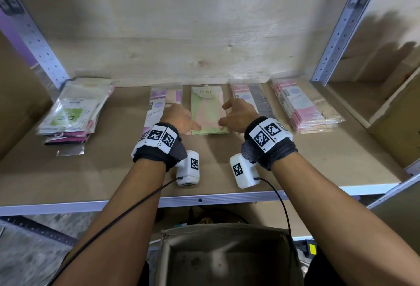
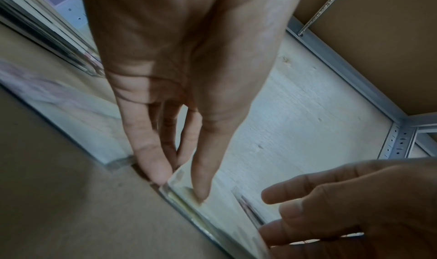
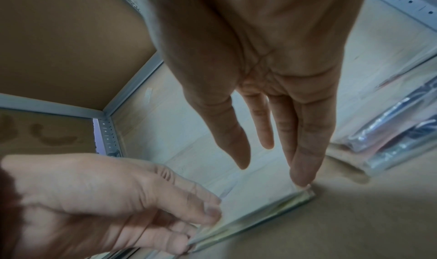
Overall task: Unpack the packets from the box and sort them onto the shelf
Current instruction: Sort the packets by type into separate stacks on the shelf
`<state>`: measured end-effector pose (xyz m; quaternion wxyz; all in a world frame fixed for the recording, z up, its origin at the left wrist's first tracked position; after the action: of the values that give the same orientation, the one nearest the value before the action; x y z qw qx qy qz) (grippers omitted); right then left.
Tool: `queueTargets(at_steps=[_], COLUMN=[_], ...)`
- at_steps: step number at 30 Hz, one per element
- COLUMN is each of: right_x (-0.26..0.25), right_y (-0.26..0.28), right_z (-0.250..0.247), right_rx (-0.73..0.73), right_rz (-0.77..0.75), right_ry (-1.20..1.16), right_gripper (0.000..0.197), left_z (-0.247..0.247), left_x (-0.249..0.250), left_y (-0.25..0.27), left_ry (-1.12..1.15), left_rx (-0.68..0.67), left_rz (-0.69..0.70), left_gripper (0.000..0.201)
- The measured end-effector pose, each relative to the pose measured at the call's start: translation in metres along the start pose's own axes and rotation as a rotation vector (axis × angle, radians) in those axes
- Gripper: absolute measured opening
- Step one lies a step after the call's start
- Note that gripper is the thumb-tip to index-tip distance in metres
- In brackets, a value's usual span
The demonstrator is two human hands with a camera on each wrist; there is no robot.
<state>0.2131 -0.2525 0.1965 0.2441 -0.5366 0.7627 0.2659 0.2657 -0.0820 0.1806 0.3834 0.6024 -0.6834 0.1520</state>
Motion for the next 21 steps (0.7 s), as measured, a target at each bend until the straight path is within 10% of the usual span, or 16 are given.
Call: queueTargets(at_steps=[10, 21], right_x=[-0.009, -0.084], right_y=[0.003, 0.019], right_z=[-0.007, 0.04], right_rx=[0.033, -0.118], right_rz=[-0.058, -0.206], right_ry=[-0.019, -0.323], right_gripper=[0.051, 0.017], left_z=[-0.022, -0.166], left_x=[0.0, -0.068], left_y=[0.008, 0.057], left_ry=[0.038, 0.242], left_rx=[0.112, 0.51], left_rz=[0.057, 0.083], left_gripper=[0.021, 0.007])
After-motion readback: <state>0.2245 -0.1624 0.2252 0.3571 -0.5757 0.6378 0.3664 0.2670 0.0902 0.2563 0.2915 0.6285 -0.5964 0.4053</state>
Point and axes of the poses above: each hand's wrist, its own y-axis away from the middle knuckle, its own z-axis out of the palm, x = y × z, the point moved 7 cm from there along -y, towards the middle knuckle
